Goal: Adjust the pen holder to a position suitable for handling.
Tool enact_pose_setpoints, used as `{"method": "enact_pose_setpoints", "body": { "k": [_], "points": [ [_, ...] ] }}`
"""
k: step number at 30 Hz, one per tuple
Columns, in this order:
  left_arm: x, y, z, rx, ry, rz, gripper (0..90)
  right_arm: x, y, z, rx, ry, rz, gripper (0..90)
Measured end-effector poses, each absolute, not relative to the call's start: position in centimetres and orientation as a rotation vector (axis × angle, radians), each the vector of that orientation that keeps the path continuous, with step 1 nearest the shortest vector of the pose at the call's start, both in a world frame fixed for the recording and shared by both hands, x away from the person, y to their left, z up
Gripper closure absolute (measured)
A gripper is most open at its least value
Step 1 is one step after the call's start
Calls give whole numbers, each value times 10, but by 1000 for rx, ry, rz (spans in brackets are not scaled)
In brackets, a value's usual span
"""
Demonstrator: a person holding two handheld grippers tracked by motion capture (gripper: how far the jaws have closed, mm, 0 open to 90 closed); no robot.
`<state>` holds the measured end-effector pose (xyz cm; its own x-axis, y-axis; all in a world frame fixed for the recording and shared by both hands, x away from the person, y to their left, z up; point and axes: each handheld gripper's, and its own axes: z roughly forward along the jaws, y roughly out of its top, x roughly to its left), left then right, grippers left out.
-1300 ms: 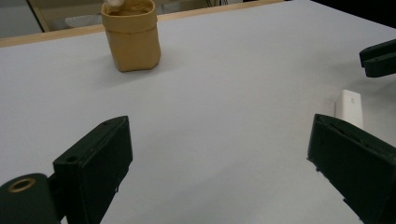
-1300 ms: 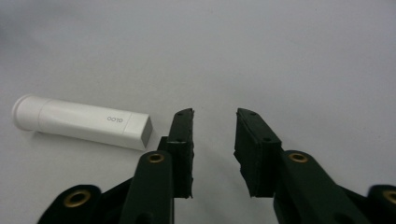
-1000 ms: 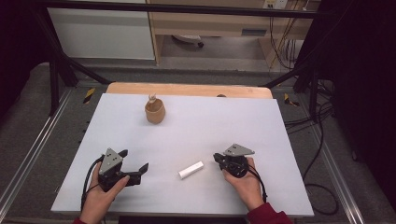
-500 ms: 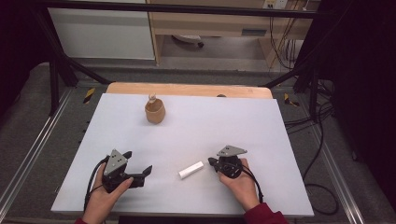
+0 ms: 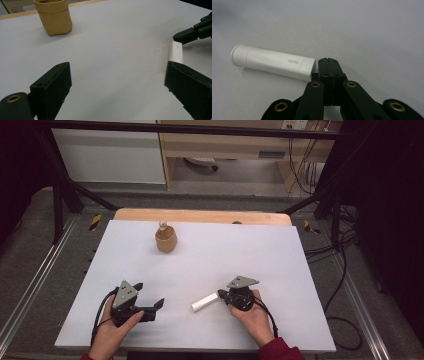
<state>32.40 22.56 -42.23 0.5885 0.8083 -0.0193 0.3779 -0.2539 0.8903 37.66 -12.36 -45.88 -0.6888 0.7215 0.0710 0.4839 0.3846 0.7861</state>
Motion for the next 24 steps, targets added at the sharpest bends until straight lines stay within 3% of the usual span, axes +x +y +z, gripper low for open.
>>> {"method": "enact_pose_setpoints", "body": {
  "k": [24],
  "points": [
    [323,224,-421,1859,946,568,76,374,-113,-460,1053,2407,1220,900]
  ]
}}
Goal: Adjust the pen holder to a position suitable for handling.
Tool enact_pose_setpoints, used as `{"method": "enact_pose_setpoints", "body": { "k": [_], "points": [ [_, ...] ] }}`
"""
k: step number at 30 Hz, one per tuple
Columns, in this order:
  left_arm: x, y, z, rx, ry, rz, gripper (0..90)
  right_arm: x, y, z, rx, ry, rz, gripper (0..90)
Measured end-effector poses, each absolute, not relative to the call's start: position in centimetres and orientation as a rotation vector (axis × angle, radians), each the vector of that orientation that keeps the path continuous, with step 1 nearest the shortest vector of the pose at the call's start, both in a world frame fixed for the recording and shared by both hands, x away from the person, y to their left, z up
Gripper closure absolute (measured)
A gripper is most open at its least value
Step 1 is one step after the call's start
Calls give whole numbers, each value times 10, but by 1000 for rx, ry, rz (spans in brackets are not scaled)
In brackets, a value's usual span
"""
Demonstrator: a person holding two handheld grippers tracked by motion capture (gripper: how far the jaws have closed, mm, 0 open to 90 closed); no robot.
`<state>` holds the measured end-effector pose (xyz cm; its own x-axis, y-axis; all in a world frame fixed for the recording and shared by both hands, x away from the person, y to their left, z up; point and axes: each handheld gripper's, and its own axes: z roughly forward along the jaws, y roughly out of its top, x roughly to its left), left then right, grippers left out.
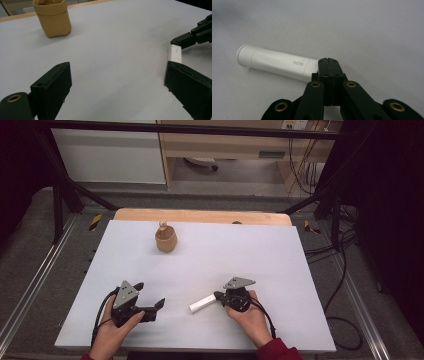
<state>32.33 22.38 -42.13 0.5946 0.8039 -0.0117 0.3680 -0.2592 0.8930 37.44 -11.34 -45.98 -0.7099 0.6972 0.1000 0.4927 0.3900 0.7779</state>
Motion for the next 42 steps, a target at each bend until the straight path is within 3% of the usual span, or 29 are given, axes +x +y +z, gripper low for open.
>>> {"method": "enact_pose_setpoints", "body": {
  "k": [26,42],
  "points": [
    [324,226,-421,1850,959,562,78,337,-47,-459,970,2514,1206,900],
    [325,224,-421,1851,944,547,79,332,-37,-460,915,2545,1235,900]
  ]
}}
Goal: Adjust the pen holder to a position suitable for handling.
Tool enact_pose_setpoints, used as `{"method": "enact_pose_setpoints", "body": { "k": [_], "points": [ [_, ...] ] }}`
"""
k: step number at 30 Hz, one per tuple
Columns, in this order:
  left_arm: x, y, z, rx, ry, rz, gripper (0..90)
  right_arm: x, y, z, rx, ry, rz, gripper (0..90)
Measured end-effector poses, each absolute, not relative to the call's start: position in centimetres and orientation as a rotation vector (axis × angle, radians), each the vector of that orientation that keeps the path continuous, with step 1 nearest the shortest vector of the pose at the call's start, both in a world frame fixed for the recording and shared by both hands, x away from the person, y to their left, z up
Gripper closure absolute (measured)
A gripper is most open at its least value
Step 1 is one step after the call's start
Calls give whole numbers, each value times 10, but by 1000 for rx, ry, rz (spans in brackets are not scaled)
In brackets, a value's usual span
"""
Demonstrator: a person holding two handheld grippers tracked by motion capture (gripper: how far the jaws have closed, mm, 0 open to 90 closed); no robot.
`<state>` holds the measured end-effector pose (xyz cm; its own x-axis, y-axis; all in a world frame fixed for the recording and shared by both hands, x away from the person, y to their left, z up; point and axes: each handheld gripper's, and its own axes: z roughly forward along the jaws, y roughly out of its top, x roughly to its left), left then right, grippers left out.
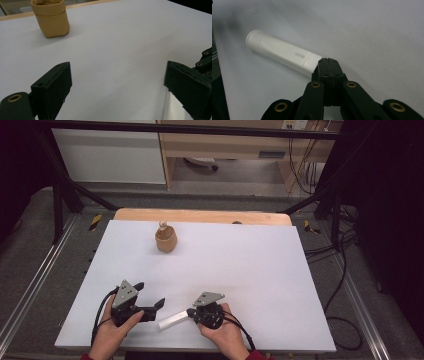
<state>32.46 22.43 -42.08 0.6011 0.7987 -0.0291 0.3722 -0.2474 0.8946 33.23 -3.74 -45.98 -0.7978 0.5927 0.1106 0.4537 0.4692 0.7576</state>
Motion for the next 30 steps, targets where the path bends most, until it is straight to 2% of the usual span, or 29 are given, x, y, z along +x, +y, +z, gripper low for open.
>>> {"method": "enact_pose_setpoints", "body": {
  "k": [8,10,11,12,15,16,17,18,19,20,21,22,23,26,30],
  "points": [
    [321,222,-419,1847,905,526,78,333,-48,-455,935,2500,1282,900],
    [319,222,-418,1846,910,523,79,333,-55,-452,947,2474,1287,859],
    [318,222,-418,1847,908,520,79,333,-58,-452,958,2459,1280,812],
    [317,222,-417,1845,900,515,79,333,-58,-452,958,2459,1280,812],
    [315,221,-416,1832,869,490,77,334,-66,-449,985,2430,1282,673],
    [314,220,-415,1831,869,487,77,335,-73,-445,1002,2397,1280,561],
    [313,219,-415,1836,867,487,77,335,-73,-445,1002,2397,1280,561],
    [311,219,-415,1840,878,486,77,335,-77,-443,1013,2387,1273,505],
    [310,219,-415,1838,889,488,78,336,-83,-441,1015,2366,1251,427],
    [308,218,-415,1842,885,487,79,335,-92,-438,1026,2344,1213,275],
    [307,218,-414,1849,879,482,79,335,-92,-438,1026,2344,1213,275],
    [306,216,-415,1850,884,474,79,334,-105,-434,1016,2316,1211,124],
    [305,216,-415,1854,880,468,79,334,-105,-434,1016,2316,1211,124],
    [303,211,-415,1878,841,442,73,329,-128,-427,1015,2231,1210,31],
    [302,201,-412,1913,813,436,78,326,-157,-422,1041,2190,1224,39]
  ]
}}
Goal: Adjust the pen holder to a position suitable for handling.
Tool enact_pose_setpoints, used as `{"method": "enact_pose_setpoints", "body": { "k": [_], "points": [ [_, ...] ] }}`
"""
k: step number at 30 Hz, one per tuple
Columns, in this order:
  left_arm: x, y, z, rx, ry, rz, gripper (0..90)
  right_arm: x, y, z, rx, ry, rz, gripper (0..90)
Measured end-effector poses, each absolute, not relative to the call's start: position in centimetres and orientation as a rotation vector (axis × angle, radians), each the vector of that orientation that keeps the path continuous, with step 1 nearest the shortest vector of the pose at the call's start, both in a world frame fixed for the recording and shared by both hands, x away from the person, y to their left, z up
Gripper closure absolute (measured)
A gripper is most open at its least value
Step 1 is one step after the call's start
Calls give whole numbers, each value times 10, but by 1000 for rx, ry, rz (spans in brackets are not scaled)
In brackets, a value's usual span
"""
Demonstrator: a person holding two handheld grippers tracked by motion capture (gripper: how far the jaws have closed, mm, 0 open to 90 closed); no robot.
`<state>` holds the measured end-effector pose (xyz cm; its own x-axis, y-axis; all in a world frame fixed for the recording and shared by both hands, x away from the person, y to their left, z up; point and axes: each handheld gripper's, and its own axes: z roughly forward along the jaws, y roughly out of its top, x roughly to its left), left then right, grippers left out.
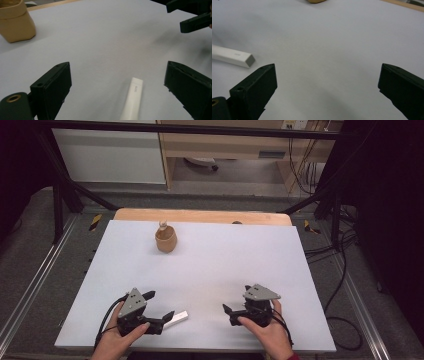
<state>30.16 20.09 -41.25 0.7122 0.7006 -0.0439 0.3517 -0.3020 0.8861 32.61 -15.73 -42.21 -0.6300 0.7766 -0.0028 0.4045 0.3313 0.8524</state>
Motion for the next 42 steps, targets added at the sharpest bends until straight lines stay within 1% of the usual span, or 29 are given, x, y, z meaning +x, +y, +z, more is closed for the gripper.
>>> {"method": "enact_pose_setpoints", "body": {
  "k": [3,4,7,8,13,18,22,24,27,29,34,36,41,42],
  "points": [
    [302,193,-408,1931,808,385,90,321,-178,-422,1057,2168,1236,39],
    [301,191,-405,1944,800,388,90,321,-178,-422,1057,2168,1236,39],
    [300,184,-395,2012,760,403,86,314,-197,-424,1034,2162,1226,23],
    [300,181,-393,2036,750,403,81,311,-208,-427,1058,2152,1207,24],
    [304,167,-383,2154,715,406,78,307,-224,-426,1138,2064,1228,29],
    [309,156,-389,2264,653,385,88,309,-226,-427,1160,2051,1218,32],
    [311,155,-399,2340,630,375,90,311,-223,-430,1157,2071,1183,32],
    [314,157,-404,2375,645,383,90,311,-222,-430,1151,2080,1180,33],
    [317,158,-409,2406,667,376,92,312,-221,-431,1149,2085,1173,34],
    [320,159,-410,2412,685,347,95,312,-222,-432,1151,2086,1173,34],
    [324,156,-408,2496,659,321,96,312,-223,-432,1167,2077,1176,38],
    [325,155,-409,2504,665,308,96,312,-222,-432,1157,2086,1171,38],
    [327,154,-415,2540,671,288,110,313,-220,-433,1155,2095,1169,41],
    [328,155,-415,2533,680,284,129,313,-220,-433,1158,2097,1172,41]
  ]
}}
